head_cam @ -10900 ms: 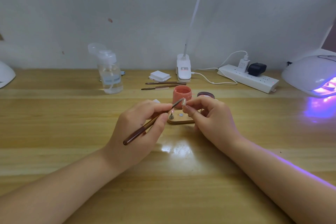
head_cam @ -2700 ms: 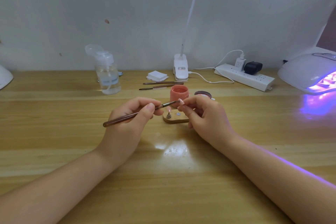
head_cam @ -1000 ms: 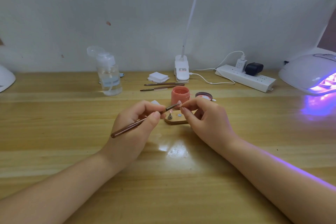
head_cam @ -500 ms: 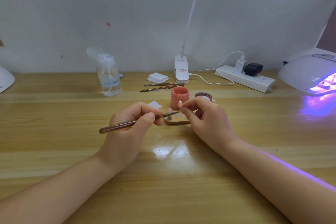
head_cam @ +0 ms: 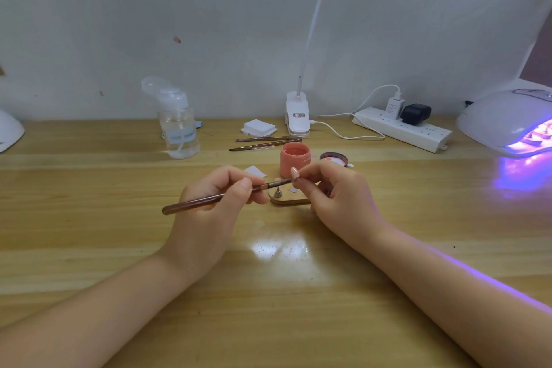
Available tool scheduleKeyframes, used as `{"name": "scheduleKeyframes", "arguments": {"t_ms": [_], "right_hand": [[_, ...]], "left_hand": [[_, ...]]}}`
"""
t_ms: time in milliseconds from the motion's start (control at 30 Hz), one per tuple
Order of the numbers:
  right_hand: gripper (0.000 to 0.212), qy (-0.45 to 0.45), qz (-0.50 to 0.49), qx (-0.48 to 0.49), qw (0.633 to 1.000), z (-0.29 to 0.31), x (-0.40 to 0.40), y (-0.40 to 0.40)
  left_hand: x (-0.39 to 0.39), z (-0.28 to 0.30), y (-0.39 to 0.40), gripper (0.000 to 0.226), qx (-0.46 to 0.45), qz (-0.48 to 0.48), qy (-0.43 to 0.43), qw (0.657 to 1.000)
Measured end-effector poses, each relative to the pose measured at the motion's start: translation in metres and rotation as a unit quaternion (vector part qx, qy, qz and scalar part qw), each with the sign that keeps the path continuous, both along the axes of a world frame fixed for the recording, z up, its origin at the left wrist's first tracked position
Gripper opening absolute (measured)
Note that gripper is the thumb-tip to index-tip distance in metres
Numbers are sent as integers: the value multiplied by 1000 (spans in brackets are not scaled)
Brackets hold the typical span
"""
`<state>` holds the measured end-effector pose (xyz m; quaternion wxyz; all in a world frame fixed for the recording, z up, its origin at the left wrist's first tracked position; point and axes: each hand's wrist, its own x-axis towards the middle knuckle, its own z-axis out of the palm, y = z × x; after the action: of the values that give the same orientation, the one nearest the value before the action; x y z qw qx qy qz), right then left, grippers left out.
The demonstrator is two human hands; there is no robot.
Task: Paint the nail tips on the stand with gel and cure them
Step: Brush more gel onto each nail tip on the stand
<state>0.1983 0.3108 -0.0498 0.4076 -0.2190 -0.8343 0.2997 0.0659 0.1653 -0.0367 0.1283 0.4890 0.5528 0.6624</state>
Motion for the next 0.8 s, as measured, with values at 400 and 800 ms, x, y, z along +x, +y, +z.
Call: {"name": "scheduleKeyframes", "arguments": {"t_ms": [400,800], "right_hand": [[3,-4,16,-17,1000,0,0,1],[9,-16,-41,-44,998,4,-3,0]], "left_hand": [[-1,-1,-1,19,-8,-1,30,1000],[-6,-2,4,18,40,34,-19,998]]}}
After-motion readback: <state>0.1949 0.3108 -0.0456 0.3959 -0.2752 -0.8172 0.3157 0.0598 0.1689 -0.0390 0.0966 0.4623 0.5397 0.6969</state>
